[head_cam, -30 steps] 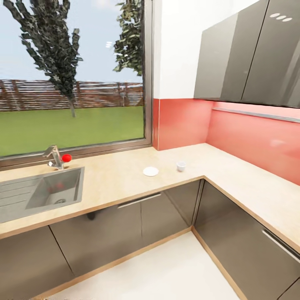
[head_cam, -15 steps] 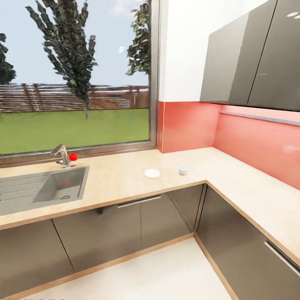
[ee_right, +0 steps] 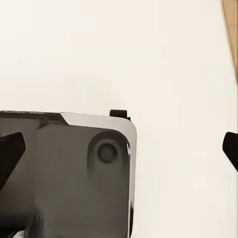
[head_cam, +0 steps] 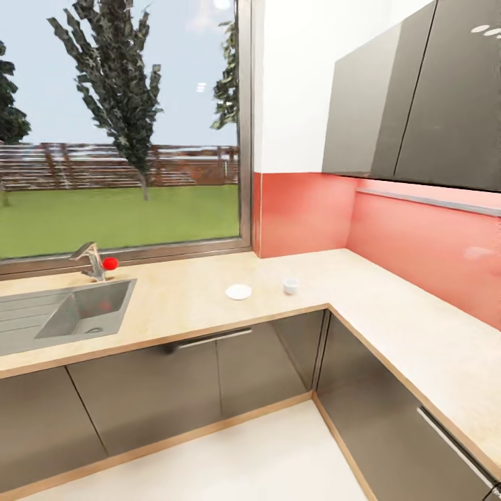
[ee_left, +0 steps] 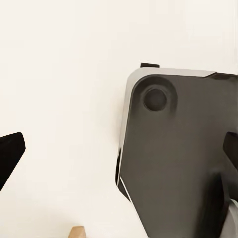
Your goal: Set up a coffee station on the kitchen countertop: keep the coffee maker on the countertop, move the bottle of coffee from the kitchen shelf to the counter next to the coffee maker, place a paper coffee filter on top of the coffee maker, put the saucer next to the coffee maker with the coffee cup on the saucer, and place the electric kettle next to the coffee maker.
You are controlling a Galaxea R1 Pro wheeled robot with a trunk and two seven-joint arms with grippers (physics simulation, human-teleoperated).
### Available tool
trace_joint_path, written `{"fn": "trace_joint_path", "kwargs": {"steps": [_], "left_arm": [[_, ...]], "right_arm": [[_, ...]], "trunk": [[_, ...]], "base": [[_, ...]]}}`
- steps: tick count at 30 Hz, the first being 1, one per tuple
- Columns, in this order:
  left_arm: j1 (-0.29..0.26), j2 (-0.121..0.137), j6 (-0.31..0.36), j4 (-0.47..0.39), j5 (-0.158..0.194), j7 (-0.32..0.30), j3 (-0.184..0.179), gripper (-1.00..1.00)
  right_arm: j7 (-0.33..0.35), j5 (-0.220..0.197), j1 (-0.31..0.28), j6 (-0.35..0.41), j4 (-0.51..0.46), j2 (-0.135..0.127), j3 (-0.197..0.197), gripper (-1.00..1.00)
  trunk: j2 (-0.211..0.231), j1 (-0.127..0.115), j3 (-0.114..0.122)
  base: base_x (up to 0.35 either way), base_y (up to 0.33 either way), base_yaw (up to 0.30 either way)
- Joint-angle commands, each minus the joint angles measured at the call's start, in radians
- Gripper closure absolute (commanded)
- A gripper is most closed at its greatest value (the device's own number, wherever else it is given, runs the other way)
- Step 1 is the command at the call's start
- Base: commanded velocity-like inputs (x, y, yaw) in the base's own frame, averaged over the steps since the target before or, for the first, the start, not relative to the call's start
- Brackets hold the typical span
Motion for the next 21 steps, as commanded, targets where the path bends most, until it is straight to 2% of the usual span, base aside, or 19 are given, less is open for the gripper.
{"fn": "trace_joint_path", "kwargs": {"steps": [1,11,12,14,15,18,21], "left_arm": [[0.000,0.000,-0.003,0.001,0.009,0.003,-0.009,-1.00],[-0.001,0.006,-0.003,0.001,0.009,0.001,-0.007,-1.00],[-0.014,0.007,-0.004,-0.006,0.006,-0.002,-0.007,-1.00],[-0.021,0.008,-0.008,-0.028,0.006,-0.002,-0.007,-1.00],[-0.034,0.010,-0.014,-0.071,0.005,-0.003,-0.007,-1.00],[-0.048,0.012,-0.017,-0.144,0.006,-0.008,-0.007,-1.00],[-0.058,0.015,-0.021,-0.279,0.006,-0.012,-0.007,-1.00]], "right_arm": [[0.005,0.005,0.000,-0.002,0.000,0.000,-0.008,-1.00],[0.005,-0.003,0.000,-0.002,-0.001,0.001,-0.014,-1.00],[0.004,-0.003,-0.001,-0.005,-0.051,0.001,-0.014,-1.00],[0.004,-0.004,-0.001,-0.005,-0.091,0.011,-0.013,-1.00],[0.005,-0.003,-0.001,-0.009,-0.138,0.039,-0.012,-1.00],[0.006,0.000,-0.001,-0.033,-0.210,0.081,-0.009,-1.00],[0.010,0.003,-0.004,-0.095,-0.286,0.131,-0.006,-1.00]], "trunk": [[-0.001,0.000,0.000],[-0.001,0.000,0.000],[-0.001,0.000,0.000],[-0.001,0.000,0.000],[-0.001,0.000,0.000],[-0.001,0.000,0.000],[-0.001,0.000,0.000]], "base": [[0.000,-0.150,0.000],[0.000,-0.027,0.000],[0.000,0.000,0.000],[0.000,0.000,0.000],[0.000,0.000,0.000],[0.000,0.000,0.000],[0.000,0.000,0.000]]}}
